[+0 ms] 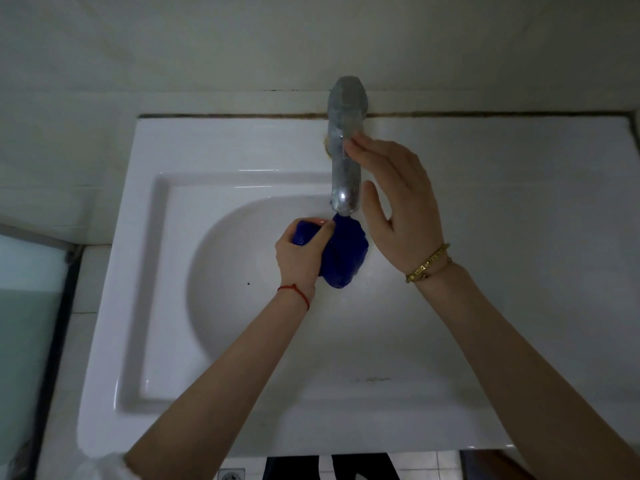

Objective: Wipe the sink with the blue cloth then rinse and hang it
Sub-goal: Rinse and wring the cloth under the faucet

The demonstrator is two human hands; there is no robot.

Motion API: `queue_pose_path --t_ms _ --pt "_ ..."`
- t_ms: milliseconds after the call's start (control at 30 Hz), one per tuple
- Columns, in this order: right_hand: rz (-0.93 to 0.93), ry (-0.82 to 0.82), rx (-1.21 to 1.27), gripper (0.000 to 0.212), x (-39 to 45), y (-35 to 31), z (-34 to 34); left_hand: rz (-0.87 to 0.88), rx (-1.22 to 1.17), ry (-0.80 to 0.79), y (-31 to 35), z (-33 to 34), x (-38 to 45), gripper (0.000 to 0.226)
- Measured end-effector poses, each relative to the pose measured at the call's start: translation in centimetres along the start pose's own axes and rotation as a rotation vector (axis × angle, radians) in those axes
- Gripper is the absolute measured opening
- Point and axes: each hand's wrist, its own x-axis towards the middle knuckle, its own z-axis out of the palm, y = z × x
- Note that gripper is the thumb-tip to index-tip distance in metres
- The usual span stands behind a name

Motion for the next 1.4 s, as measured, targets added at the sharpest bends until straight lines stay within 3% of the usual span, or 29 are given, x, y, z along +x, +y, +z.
queue_pose_path --t_ms 67,133,200,267,400,467,533,633,733,867,967,1100,1233,1400 --pt "0.022 -0.009 -0.006 0.042 -0.7 0.0 -0.1 0.012 -0.012 -0.014 0.0 -0.1 -0.2 0.010" --pt "0.141 0.102 0.064 0.041 -2.3 -0.4 0.0 0.026 -0.034 -0.043 0.1 -0.2 -0.3 0.010" --pt "0.441 0.275 0.206 0.036 -4.1 -1.2 0.4 0.042 -0.049 -0.078 0.1 -0.4 -0.5 0.010" --pt "0.850 0.298 0.386 0.031 -5.6 -1.7 1.3 0.048 -0.053 -0.113 0.2 -0.5 -0.6 0.014" --pt "1.515 -0.250 0.827 0.051 -6.5 -0.6 3.4 0.029 -0.097 -0.179 0.2 -0.4 -0.9 0.016" --pt "1.653 -0.348 1.102 0.074 -6.9 -0.2 4.3 0.031 -0.100 -0.195 0.3 -0.4 -1.0 0.016" --pt "1.662 -0.314 1.321 0.088 -7.0 0.0 4.9 0.076 -0.066 -0.196 0.3 -0.4 -1.1 0.017" --pt "1.632 -0.239 1.414 0.072 -6.4 -0.7 5.0 0.180 0.021 -0.126 0.2 -0.5 -0.9 0.018" --pt "1.591 -0.098 1.258 0.045 -6.1 -1.5 5.9 0.277 0.097 -0.063 0.1 -0.7 -0.6 0.018" --pt "1.276 0.038 0.792 0.012 -6.2 -2.7 7.1 0.347 0.151 -0.034 -0.4 -0.8 -1.1 0.021" --pt "1.153 0.085 0.694 0.018 -6.0 -3.8 7.1 0.372 0.130 0.011 -0.7 -0.8 -1.4 0.018" --pt "1.296 0.126 0.813 0.019 -5.5 -4.6 7.4 0.401 0.138 0.046 -0.5 0.0 -1.9 0.005" --pt "1.243 0.083 0.593 0.053 -5.5 -5.1 8.1 0.348 0.080 0.159 -0.5 0.7 -1.7 0.028" --pt "1.241 0.171 0.547 0.046 -5.5 -4.8 8.6 0.274 0.014 0.185 -1.0 1.1 -1.2 0.038"
